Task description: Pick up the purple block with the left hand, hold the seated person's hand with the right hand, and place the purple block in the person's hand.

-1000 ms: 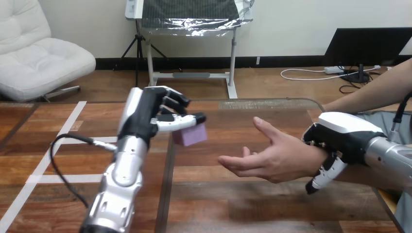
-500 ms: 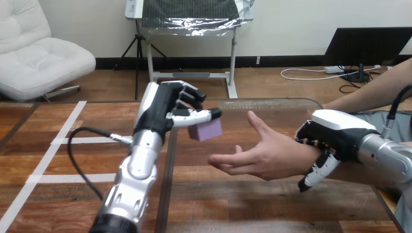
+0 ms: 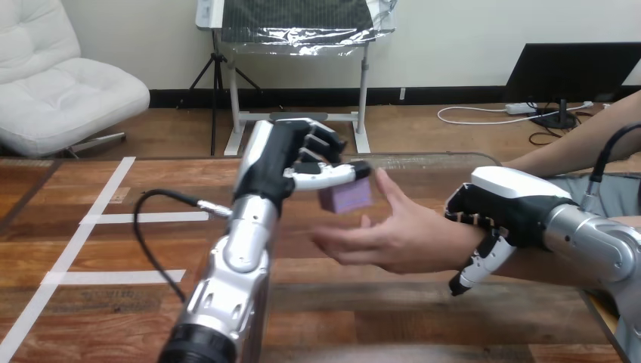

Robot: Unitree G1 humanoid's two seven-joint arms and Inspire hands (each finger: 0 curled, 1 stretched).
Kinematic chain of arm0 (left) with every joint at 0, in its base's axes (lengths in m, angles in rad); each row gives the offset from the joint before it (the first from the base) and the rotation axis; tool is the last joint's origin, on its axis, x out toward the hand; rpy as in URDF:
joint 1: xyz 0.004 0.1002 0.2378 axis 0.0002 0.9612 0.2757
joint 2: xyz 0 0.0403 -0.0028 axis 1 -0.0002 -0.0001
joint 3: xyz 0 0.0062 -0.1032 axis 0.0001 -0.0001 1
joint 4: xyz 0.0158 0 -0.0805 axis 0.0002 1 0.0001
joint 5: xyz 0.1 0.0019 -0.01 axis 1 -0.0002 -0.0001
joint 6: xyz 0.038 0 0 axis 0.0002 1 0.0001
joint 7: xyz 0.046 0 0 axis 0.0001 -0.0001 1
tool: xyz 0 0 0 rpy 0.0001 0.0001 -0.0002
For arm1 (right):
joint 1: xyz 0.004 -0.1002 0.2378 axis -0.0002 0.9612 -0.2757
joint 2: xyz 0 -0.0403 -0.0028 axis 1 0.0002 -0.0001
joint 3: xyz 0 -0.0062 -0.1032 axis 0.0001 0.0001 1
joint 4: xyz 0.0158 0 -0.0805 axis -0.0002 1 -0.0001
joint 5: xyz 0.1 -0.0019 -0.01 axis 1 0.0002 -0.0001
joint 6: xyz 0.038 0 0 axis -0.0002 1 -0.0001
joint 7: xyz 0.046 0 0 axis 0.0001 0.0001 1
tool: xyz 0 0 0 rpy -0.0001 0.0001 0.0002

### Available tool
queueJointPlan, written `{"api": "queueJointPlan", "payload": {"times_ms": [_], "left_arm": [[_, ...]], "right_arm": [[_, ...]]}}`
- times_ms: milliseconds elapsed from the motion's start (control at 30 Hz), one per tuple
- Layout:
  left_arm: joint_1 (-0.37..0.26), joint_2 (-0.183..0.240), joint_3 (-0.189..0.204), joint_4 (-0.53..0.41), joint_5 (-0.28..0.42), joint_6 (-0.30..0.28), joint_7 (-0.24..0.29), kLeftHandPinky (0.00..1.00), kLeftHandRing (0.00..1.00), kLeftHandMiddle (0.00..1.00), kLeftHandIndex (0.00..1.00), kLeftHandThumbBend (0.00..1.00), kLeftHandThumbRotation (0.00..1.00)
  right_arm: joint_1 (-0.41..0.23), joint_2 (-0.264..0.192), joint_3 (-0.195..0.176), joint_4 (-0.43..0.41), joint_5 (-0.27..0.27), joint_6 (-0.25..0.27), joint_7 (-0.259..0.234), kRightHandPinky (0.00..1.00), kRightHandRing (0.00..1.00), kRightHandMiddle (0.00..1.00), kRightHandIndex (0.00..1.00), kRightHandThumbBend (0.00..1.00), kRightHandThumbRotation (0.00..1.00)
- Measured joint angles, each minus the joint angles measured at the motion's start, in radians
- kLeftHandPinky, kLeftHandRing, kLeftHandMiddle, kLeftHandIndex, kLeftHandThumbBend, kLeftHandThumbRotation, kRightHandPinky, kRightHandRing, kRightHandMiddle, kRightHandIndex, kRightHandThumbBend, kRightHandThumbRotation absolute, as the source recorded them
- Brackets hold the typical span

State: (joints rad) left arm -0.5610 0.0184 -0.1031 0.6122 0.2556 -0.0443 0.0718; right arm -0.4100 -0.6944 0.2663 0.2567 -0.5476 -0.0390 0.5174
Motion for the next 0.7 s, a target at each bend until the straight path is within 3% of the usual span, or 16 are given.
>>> {"api": "queueJointPlan", "payload": {"times_ms": [700], "left_arm": [[-0.04,-0.058,-0.009,0.011,-0.013,-0.002,-0.005,0.35,0.4,0.44,0.44,0.69,0.0]], "right_arm": [[-0.011,0.023,0.0,-0.018,-0.001,0.017,0.006,0.26,0.34,0.43,0.47,0.85,0.1]]}}
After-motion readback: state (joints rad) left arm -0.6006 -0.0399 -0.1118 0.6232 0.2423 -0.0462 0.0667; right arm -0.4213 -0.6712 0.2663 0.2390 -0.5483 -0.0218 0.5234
